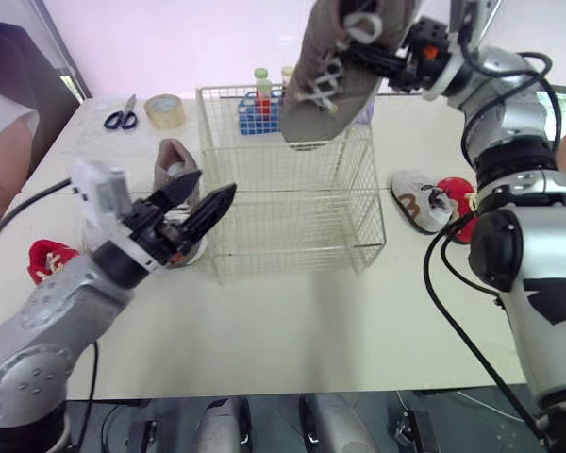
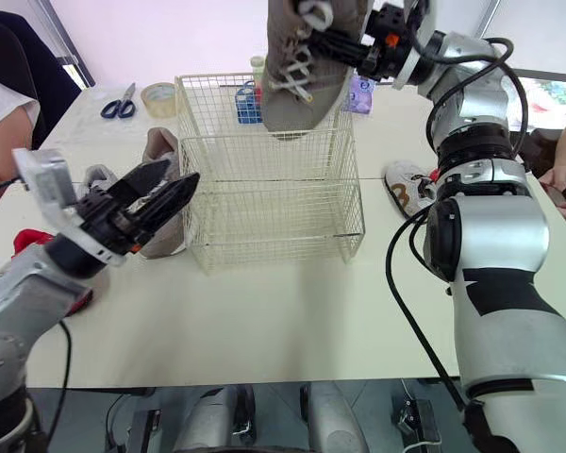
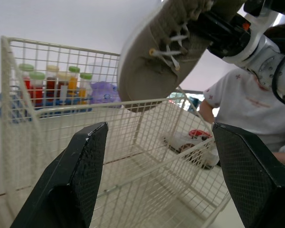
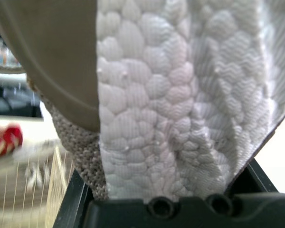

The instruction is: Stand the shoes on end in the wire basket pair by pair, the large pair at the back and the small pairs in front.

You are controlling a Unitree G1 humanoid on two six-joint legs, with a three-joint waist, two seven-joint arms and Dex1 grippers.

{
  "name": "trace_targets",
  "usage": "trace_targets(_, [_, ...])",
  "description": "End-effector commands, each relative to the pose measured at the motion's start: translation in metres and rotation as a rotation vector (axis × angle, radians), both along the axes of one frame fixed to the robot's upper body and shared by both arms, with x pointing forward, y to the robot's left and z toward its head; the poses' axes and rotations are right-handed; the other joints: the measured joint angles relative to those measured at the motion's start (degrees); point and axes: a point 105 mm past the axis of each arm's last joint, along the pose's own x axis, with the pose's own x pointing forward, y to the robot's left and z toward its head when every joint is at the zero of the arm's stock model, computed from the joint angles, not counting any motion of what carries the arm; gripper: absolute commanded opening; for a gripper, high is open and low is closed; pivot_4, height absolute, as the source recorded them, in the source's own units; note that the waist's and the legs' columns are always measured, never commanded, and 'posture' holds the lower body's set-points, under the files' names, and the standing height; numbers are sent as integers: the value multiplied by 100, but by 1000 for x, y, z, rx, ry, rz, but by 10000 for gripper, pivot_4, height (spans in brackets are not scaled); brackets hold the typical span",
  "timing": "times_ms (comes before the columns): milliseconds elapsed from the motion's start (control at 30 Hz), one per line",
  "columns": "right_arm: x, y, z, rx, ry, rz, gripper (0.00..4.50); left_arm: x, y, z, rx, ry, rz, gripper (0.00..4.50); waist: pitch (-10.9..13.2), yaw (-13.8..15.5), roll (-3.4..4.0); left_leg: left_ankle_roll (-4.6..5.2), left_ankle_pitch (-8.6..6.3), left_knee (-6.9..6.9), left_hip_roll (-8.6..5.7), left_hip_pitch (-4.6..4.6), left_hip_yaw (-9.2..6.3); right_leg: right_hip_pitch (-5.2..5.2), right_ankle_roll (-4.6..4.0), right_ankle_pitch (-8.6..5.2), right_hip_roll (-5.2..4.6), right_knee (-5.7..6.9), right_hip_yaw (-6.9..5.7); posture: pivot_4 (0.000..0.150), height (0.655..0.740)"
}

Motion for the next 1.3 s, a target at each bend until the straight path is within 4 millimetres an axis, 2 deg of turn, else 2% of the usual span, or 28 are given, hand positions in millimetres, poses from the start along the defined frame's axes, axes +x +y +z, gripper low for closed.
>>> trace_targets(33, [-9,3,21,-42,-94,3,16441,-8,4,11,2,-43,8,35755,0,0,0,0,0,1,-1,0,0,1,0,0,0,0,0,1500,7400])
trace_targets(167, [-3,5,9,-31,-53,-1,16441,-3,6,10,4,-32,21,35755,0,8,0,0,0,4,-2,0,0,3,-1,0,-2,0,0,1500,7400])
trace_targets(267, [3,6,-2,-20,0,-11,30571,0,6,9,3,-24,24,36155,0,2,0,0,0,4,-2,1,0,3,-1,0,-2,0,0,1500,7400])
trace_targets(367, [5,4,-3,2,4,-23,44721,0,5,8,0,-21,20,36155,0,1,0,-1,0,3,-1,1,1,3,-1,0,-1,0,0,1500,7400])
trace_targets(733, [5,-6,-2,-37,-8,-60,44721,12,5,6,-9,-10,16,36155,0,3,0,-2,1,5,-2,2,2,4,-3,2,-1,2,-1,1500,7400])
trace_targets(900, [7,-16,-12,-219,-73,-146,44721,16,3,4,-8,-7,15,36155,0,9,0,-2,1,5,-4,2,2,4,-2,2,-1,1,-1,1500,7400])
trace_targets(1067, [2,-18,3,-273,-206,-191,44721,21,1,3,-15,-4,7,36155,0,0,0,-3,2,6,-3,4,2,4,-2,2,0,5,0,1500,7400])
trace_targets(1300, [-2,-23,5,-274,-174,-163,44721,28,-3,3,-16,-7,-10,36155,0,4,0,-8,5,7,-2,5,2,4,-3,3,2,9,-1,1500,7400])
